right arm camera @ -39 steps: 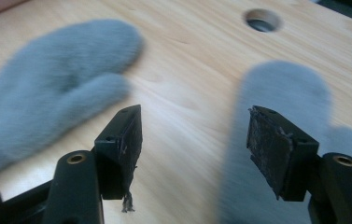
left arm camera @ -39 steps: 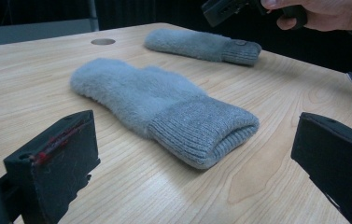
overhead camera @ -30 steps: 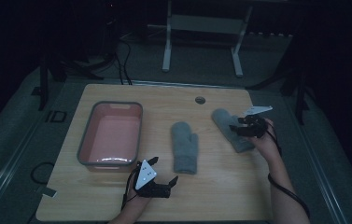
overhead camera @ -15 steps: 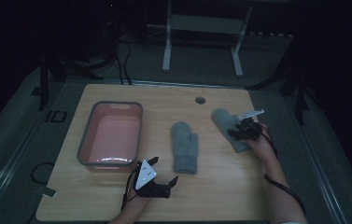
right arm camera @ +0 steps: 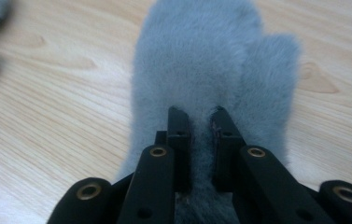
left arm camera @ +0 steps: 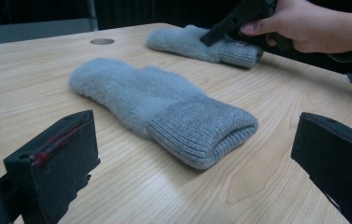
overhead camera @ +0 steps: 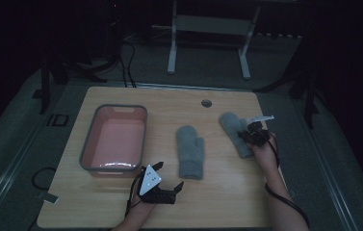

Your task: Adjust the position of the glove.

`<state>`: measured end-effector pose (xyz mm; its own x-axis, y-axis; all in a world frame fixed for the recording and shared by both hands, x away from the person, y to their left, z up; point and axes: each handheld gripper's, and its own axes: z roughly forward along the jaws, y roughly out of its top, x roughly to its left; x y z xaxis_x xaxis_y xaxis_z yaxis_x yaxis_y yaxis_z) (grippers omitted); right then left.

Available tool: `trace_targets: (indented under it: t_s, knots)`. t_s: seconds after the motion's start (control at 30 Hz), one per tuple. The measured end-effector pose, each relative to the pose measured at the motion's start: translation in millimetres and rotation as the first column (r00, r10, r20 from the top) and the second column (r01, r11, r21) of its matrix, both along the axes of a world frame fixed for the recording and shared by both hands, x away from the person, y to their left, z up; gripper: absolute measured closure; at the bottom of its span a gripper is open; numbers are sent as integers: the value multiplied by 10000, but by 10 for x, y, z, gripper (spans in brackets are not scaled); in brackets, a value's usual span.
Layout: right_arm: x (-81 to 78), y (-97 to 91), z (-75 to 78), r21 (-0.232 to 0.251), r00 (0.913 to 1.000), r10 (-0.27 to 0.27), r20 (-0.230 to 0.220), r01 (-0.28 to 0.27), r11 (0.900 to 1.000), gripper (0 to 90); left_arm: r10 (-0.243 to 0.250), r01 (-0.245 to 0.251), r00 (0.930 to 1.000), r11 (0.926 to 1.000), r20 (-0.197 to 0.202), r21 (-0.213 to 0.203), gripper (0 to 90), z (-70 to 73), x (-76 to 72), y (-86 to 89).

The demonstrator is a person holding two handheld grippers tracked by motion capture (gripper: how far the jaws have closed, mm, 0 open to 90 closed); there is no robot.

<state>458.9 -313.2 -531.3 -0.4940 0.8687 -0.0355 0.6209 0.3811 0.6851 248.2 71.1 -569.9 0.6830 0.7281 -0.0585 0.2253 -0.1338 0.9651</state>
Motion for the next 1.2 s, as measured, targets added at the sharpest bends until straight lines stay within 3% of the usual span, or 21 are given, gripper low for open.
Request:
trace_targets:
  t_s: [0.27,0.43,0.6,0.8,0.83,1.0,1.2]
  knots:
    - [-304,-2,205,681,9929,-952,711,904,9936,828,1,-1,10000,10000,13,25,10,0,-1,-1]
    - [-538,-33,290,721,9806,-1682,1006,1614,9842,828,2,-2,10000,10000,-4,-6,10,0,0,1]
    - [-752,-110,315,762,9640,-2420,1105,2345,9691,826,3,-3,10000,10000,8,12,10,0,-1,0]
    - [-933,-161,272,710,9586,-2713,867,2657,9614,826,11,-11,10000,10000,1,6,10,0,0,0]
    - [-959,-169,245,690,9546,-2876,778,2826,9568,826,13,-13,10000,10000,2,2,10,0,-1,-1]
    - [-995,-173,60,554,9619,-2719,287,2701,9612,821,14,-14,10000,10000,-11,-7,10,0,0,1]
    - [-974,-175,-71,576,9689,-2472,110,2462,9675,754,16,-16,10000,10000,-12,-4,10,0,1,1]
